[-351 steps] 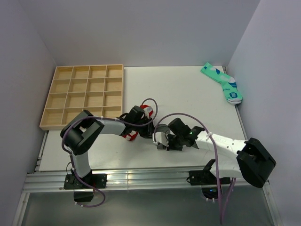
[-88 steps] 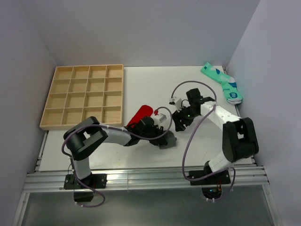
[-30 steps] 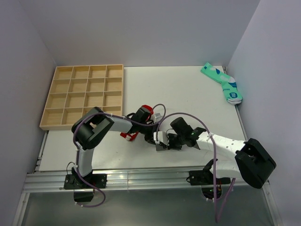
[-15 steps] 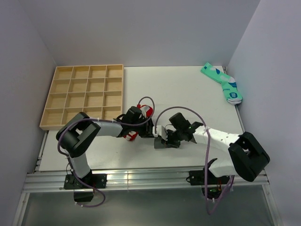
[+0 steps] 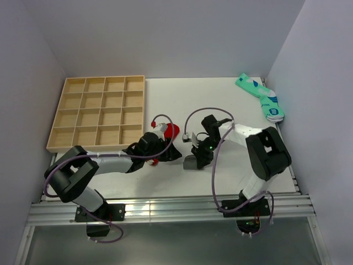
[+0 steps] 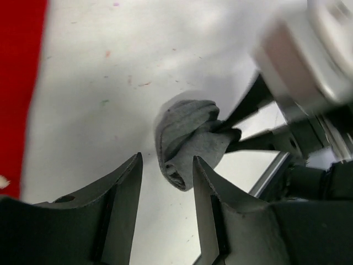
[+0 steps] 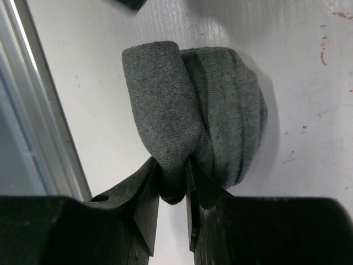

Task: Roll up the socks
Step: Roll the sock at the center of the board.

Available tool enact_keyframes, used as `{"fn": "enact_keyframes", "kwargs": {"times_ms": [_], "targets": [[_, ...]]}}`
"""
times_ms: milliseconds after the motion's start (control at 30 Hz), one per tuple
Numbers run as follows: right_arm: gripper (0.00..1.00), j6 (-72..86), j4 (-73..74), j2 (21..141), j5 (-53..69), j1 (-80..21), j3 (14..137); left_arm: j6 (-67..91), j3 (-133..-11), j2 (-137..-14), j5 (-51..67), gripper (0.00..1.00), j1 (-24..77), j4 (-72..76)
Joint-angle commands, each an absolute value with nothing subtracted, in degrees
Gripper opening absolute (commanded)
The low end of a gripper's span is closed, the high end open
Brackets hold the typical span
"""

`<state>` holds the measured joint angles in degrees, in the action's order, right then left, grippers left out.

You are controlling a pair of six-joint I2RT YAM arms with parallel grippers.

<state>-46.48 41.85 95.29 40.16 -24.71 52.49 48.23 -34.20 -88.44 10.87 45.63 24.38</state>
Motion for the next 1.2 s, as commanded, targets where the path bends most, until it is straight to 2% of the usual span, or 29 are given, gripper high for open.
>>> {"fn": "enact_keyframes", "kwargs": {"times_ms": [0,167,333,900,1167], "targets": [[0.18,-50.53,52.37,99.92,43.67,-22.77,56.94,40.11,-36.47,-87.18,4.77,0.47,49.65,26.99],[0.18,-52.2,59.05,106.43,46.14,-20.83,63.1,31.04,-36.83,-88.07,6.76,0.49,51.94,29.87],[0.19,-54.84,63.89,110.38,47.55,-19.25,66.7,28.31,-38.05,-89.38,9.84,0.53,51.94,32.34],[0.2,-52.83,63.63,112.5,46.32,-18.02,68.11,29.97,-39.46,-100.28,18.01,0.54,53.53,42.62],[0.2,-49.75,60.12,111.89,44.65,-17.93,67.24,31.73,-39.81,-103.09,18.28,0.51,54.05,43.59]]}}
